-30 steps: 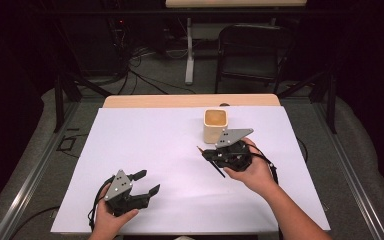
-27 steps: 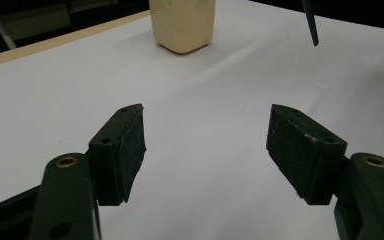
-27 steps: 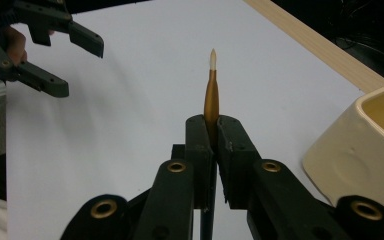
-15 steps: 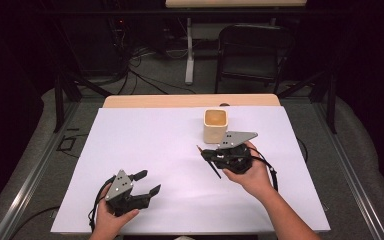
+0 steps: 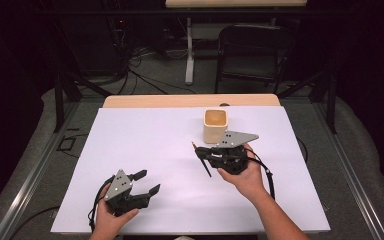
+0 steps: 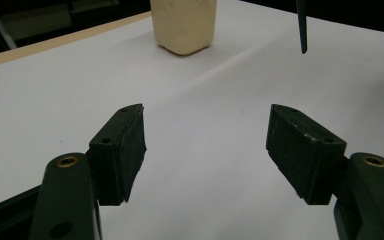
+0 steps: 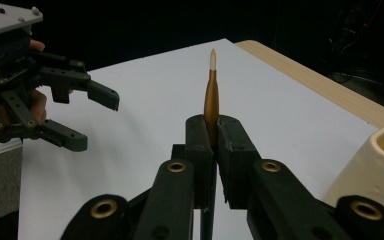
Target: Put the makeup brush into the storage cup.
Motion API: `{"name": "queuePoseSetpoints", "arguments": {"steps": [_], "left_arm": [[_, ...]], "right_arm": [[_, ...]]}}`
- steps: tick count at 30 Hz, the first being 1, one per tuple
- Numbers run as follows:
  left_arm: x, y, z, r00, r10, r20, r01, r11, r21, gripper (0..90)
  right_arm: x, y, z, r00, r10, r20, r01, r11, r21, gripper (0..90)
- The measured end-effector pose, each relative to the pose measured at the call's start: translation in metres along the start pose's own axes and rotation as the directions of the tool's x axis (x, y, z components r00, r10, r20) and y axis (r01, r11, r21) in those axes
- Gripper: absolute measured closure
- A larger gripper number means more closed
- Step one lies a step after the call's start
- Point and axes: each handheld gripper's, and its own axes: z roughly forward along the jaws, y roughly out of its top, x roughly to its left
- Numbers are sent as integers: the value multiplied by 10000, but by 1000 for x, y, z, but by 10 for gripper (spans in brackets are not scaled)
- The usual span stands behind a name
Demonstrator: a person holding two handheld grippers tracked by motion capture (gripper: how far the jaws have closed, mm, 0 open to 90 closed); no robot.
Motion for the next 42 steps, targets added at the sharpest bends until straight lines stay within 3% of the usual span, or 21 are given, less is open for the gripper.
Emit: {"name": "queuePoseSetpoints", "arguments": {"steps": [10, 24, 30, 42], "left_arm": [[-1, 0, 3, 9999, -63, 118, 63, 10000, 36, 319], [-6, 2, 11, 9994, -111, 333, 108, 9999, 109, 335], [-8, 8, 12, 9987, -263, 428, 267, 9996, -101, 353], [-15, 24, 24, 9957, -484, 791, 499, 9986, -164, 386]], "right_arm": [[2, -10, 1, 10000, 53, 34, -52, 9993, -383, 840], [6, -21, 4, 9999, 113, -28, -114, 9989, -465, 841], [4, -26, 5, 9997, 227, 43, -225, 9990, -392, 841], [9, -25, 0, 9999, 167, 37, -163, 9964, -828, 840]]}}
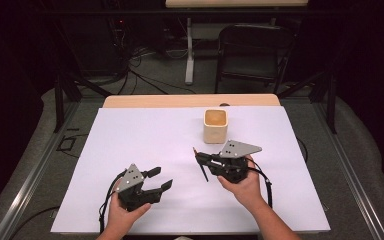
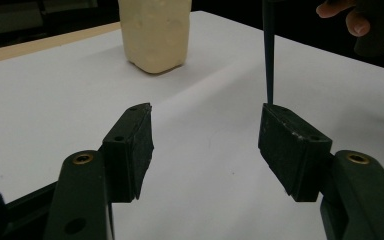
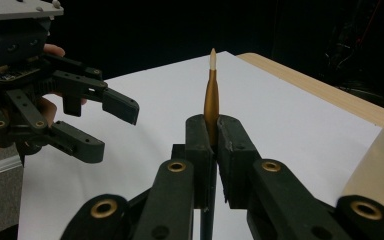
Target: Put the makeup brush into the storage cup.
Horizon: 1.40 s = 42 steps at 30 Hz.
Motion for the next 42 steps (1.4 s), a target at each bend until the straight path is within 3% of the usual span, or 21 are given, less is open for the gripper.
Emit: {"name": "queuePoseSetpoints", "arguments": {"steps": [6, 11, 14, 23, 25, 33, 38, 42], "left_arm": [[-3, 7, 8, 10000, -21, 32, 21, 10000, -50, 395], [-7, 18, 16, 9991, 22, 421, -21, 10000, -16, 409], [-7, 21, 21, 9990, 9, 451, -10, 10000, 10, 417], [-7, 32, 34, 9960, -412, 789, 417, 9991, -43, 431], [-8, 37, 45, 9932, -726, 914, 738, 9972, -97, 439], [-8, 37, 45, 9932, -726, 914, 738, 9972, -97, 447], [-13, 44, 53, 9917, -595, 1142, 610, 9981, -92, 453], [-14, 45, 56, 9873, -815, 1364, 846, 9963, -172, 461]], "right_arm": [[0, 1, -2, 10000, 77, 5, -77, 9998, -181, 840], [-1, 2, -4, 9999, 167, 15, -166, 9991, -381, 840], [-1, 3, -5, 9998, 188, 37, -186, 9989, -436, 840], [-4, 4, -9, 9995, 276, 141, -267, 9977, -626, 840], [-4, 4, -10, 9994, 324, 146, -314, 9972, -675, 840], [-7, 5, -13, 9987, 457, 235, -435, 9952, -876, 840], [-9, 6, -16, 9980, 554, 305, -520, 9931, -1048, 840], [-10, 7, -18, 9975, 635, 315, -593, 9911, -1192, 840]]}}
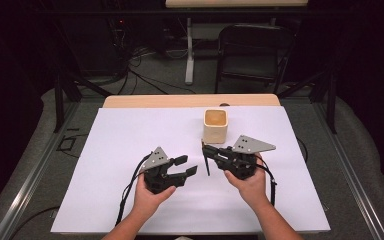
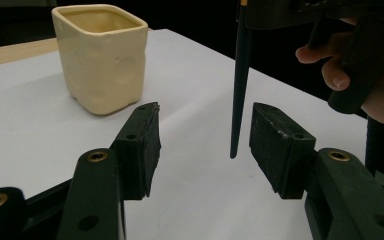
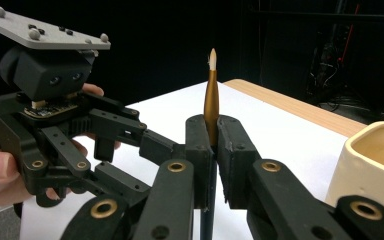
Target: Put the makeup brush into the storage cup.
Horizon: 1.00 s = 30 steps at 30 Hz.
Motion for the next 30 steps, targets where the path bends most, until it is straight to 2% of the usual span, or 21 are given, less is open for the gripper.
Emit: {"name": "queuePoseSetpoints", "arguments": {"steps": [6, 7, 18, 20, 28, 30], "left_arm": [[0, 0, 1, 10000, -31, 42, 30, 10000, 15, 464], [0, 0, 5, 9999, -168, -14, 168, 9999, 25, 464], [-1, -1, 4, 9997, -191, 135, 192, 9998, -87, 492], [-1, -1, 3, 9994, -201, 270, 204, 9997, -100, 498], [-3, -2, 4, 9991, -213, 355, 217, 9997, -124, 521], [-4, -2, 5, 9995, -204, 254, 207, 9997, -118, 527]], "right_arm": [[0, 0, 0, 10000, 58, 29, -58, 10000, -56, 840], [0, 0, 0, 10000, 58, 29, -58, 10000, -56, 840], [6, -2, 2, 9999, 105, 1, -105, 9994, -332, 840], [7, -3, 3, 9998, 214, -37, -215, 9991, -374, 840], [8, -8, 6, 9985, 544, -111, -549, 9969, -565, 840], [8, -9, 7, 9978, 647, -170, -656, 9961, -585, 841]]}}
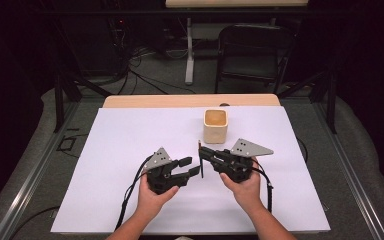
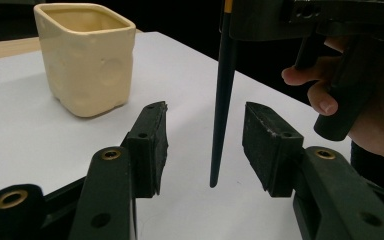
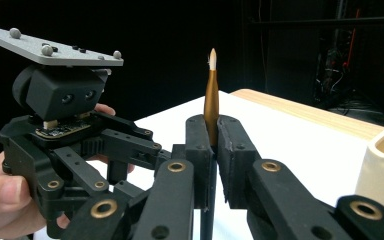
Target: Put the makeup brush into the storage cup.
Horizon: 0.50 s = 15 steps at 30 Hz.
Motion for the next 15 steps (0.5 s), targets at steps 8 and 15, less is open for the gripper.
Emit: {"name": "queuePoseSetpoints", "arguments": {"steps": [8, 15], "left_arm": [[1, -3, 2, 10000, -54, -3, 54, 10000, 12, 559], [1, -4, 2, 9998, -167, 134, 168, 9998, -52, 593]], "right_arm": [[3, -2, 2, 10000, -6, -55, 6, 10000, -25, 840], [5, -2, 4, 10000, -12, -88, 12, 10000, -73, 840]]}}
